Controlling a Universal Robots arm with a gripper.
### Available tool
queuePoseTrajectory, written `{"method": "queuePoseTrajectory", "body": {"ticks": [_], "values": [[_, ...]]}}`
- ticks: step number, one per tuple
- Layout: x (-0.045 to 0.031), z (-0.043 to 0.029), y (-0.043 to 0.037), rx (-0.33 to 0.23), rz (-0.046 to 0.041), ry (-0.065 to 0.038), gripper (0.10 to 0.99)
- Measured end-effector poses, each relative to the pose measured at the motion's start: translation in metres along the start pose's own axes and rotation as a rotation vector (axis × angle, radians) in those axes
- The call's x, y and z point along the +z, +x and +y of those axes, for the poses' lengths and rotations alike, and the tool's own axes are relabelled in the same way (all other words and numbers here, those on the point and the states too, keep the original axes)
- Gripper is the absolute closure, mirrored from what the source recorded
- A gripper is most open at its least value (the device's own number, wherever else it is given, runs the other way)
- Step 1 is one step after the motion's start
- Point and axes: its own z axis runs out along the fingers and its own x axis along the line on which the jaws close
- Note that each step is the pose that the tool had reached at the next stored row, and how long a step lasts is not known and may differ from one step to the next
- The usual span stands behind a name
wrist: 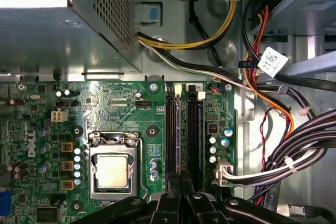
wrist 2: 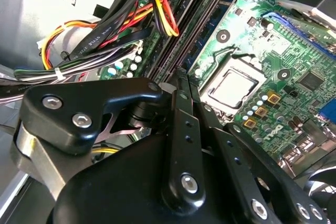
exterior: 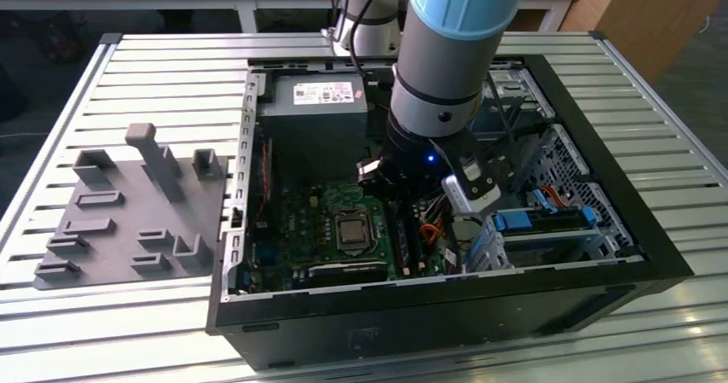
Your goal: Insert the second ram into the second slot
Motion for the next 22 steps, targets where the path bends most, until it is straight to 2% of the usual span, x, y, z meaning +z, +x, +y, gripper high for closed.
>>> {"method": "queuePoseTrajectory", "body": {"ticks": [6,22], "values": [[0.0014,-0.0006,0.0000,0.000,0.0045,0.001,0.965],[0.0059,-0.0007,-0.0003,0.008,0.0047,0.000,0.965]]}}
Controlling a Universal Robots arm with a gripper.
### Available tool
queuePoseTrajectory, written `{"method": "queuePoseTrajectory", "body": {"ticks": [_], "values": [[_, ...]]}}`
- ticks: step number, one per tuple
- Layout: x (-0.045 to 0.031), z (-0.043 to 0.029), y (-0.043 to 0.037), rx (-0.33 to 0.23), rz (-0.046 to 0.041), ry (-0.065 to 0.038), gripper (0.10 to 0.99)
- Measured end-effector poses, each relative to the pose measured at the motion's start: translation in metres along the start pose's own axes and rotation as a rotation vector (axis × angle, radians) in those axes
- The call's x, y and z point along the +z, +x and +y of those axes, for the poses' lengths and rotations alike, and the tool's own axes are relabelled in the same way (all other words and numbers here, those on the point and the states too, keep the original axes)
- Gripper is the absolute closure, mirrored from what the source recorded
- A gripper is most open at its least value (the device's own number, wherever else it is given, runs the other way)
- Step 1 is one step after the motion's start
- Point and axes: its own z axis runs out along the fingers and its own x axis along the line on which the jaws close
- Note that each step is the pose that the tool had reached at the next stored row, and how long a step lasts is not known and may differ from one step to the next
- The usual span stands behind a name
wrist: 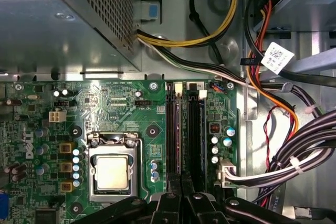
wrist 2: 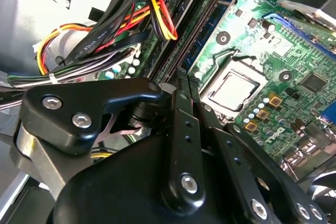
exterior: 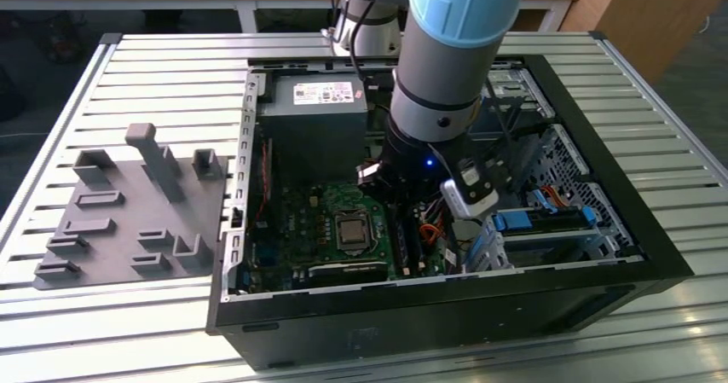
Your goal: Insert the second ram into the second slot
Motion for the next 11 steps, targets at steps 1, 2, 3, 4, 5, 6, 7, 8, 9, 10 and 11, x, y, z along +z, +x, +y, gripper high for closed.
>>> {"method": "queuePoseTrajectory", "body": {"ticks": [1,2,3,4,5,6,7,8,9,10,11], "values": [[0.0005,0.0000,0.0000,0.000,0.0001,0.000,0.965],[0.0009,-0.0001,0.0000,0.000,0.0001,0.000,0.965],[0.0014,-0.0001,0.0000,0.000,0.0002,0.000,0.965],[0.0017,-0.0001,0.0000,0.000,0.0001,0.000,0.965],[0.0019,-0.0001,0.0000,0.000,0.0002,0.000,0.965],[0.0022,-0.0001,0.0000,0.000,0.0002,0.000,0.965],[0.0025,-0.0001,-0.0001,0.000,0.0002,0.000,0.965],[0.0028,-0.0001,-0.0001,0.000,0.0001,0.000,0.965],[0.0030,-0.0001,-0.0001,0.000,0.0002,0.000,0.965],[0.0033,-0.0001,-0.0001,0.001,0.0001,0.000,0.965],[0.0035,-0.0001,-0.0001,0.001,0.0001,0.000,0.965]]}}
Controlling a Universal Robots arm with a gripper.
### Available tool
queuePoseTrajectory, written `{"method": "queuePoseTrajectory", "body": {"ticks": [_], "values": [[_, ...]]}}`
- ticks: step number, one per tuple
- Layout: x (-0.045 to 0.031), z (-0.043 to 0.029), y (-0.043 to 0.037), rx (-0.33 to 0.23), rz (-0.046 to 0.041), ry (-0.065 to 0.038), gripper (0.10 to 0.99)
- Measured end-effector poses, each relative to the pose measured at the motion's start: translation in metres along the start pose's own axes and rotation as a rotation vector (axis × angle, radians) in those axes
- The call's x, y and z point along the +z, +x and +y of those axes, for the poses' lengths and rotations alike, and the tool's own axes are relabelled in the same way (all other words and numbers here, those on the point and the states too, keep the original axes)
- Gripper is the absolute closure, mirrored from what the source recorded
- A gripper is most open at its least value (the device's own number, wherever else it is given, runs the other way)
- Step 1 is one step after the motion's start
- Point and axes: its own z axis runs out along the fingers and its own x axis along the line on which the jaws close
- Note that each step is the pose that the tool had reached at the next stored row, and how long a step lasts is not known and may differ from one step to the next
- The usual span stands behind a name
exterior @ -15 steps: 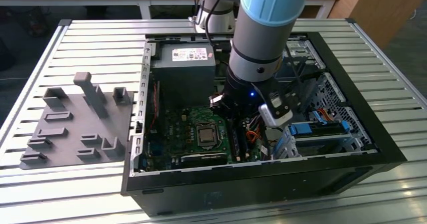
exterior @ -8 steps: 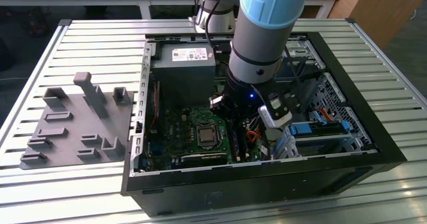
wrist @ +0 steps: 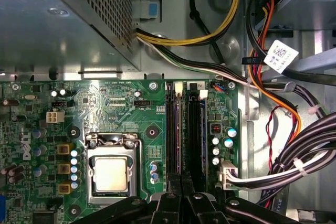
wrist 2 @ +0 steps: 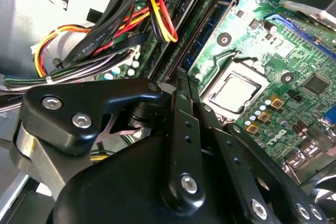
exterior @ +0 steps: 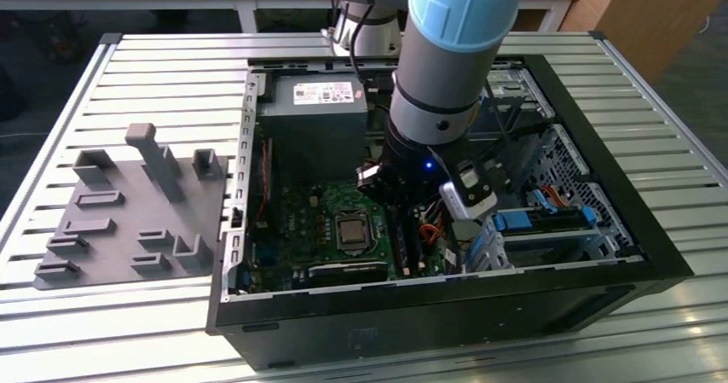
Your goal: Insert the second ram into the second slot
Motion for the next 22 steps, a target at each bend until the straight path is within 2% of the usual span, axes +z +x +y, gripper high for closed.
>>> {"method": "queuePoseTrajectory", "body": {"ticks": [17,18,20,22], "values": [[0.0028,-0.0001,-0.0001,0.002,-0.0001,0.000,0.957],[0.0028,0.0000,-0.0001,0.002,-0.0001,0.000,0.890],[0.0006,0.0000,0.0000,0.002,0.0000,0.000,0.890],[-0.0048,0.0001,0.0002,0.002,0.0000,0.000,0.890]]}}
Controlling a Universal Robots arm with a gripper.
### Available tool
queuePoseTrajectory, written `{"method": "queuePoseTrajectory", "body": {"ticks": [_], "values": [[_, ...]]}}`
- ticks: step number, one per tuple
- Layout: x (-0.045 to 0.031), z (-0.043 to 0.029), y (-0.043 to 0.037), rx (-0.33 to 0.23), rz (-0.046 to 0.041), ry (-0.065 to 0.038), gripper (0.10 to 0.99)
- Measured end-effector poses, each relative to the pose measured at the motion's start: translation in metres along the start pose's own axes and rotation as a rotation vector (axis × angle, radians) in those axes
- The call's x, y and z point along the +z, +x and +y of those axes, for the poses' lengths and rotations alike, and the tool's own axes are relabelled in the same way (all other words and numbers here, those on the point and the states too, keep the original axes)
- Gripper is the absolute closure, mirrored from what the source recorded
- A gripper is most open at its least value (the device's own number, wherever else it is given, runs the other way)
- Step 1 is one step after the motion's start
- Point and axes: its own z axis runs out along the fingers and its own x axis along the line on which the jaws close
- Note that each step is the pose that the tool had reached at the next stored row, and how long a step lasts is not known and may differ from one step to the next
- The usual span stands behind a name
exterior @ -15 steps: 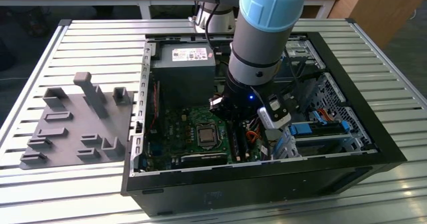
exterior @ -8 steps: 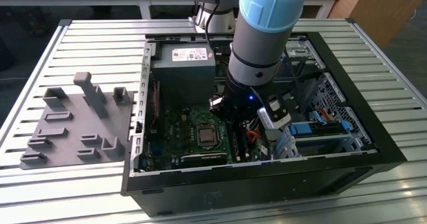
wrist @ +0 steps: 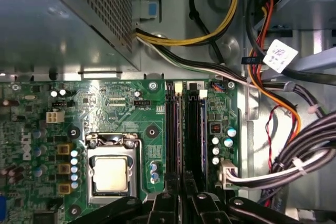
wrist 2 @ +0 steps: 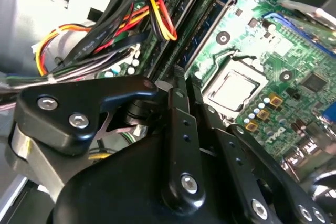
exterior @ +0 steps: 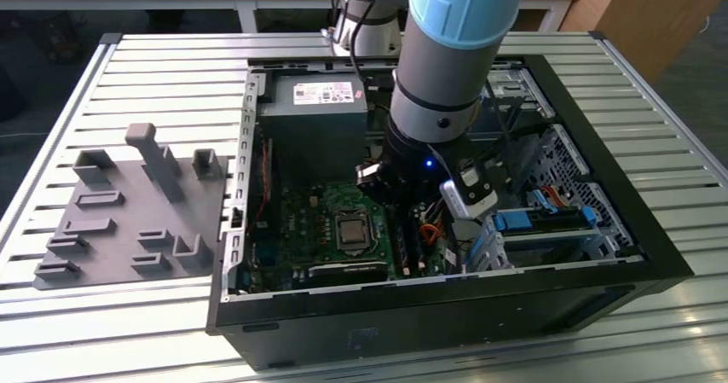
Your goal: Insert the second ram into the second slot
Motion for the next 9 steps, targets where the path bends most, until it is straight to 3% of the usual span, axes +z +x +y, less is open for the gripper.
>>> {"method": "queuePoseTrajectory", "body": {"ticks": [3,6,7,9], "values": [[-0.0064,0.0002,0.0002,0.000,0.0000,0.000,0.890],[-0.0076,0.0002,0.0002,0.000,-0.0001,0.000,0.902],[-0.0076,0.0002,0.0002,0.000,-0.0001,0.000,0.973],[-0.0076,0.0002,0.0002,0.000,0.0000,0.000,0.984]]}}
